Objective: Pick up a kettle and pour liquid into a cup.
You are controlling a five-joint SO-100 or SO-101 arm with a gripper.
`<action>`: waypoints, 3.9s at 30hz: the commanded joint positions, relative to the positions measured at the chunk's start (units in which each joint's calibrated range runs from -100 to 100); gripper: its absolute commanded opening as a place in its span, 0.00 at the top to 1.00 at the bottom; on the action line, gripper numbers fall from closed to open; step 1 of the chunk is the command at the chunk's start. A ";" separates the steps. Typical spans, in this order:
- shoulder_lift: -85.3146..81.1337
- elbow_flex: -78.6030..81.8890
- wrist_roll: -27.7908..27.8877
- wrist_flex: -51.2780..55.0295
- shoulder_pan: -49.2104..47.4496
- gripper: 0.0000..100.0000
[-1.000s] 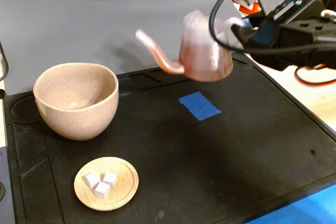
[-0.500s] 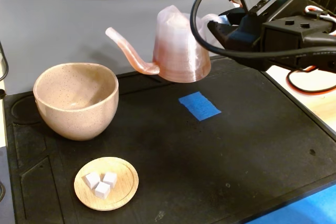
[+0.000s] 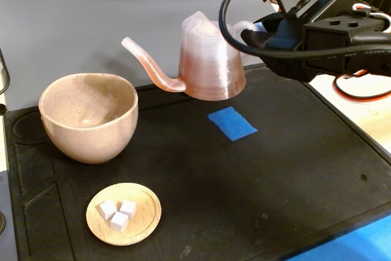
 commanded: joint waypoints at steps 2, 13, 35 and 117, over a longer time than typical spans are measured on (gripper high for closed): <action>-0.49 -4.70 0.11 -0.60 -0.08 1.00; 4.97 -12.32 0.17 -0.08 -0.08 1.00; 5.14 -12.32 2.63 0.01 -3.13 1.00; 22.20 -37.54 23.89 -0.77 -3.20 0.99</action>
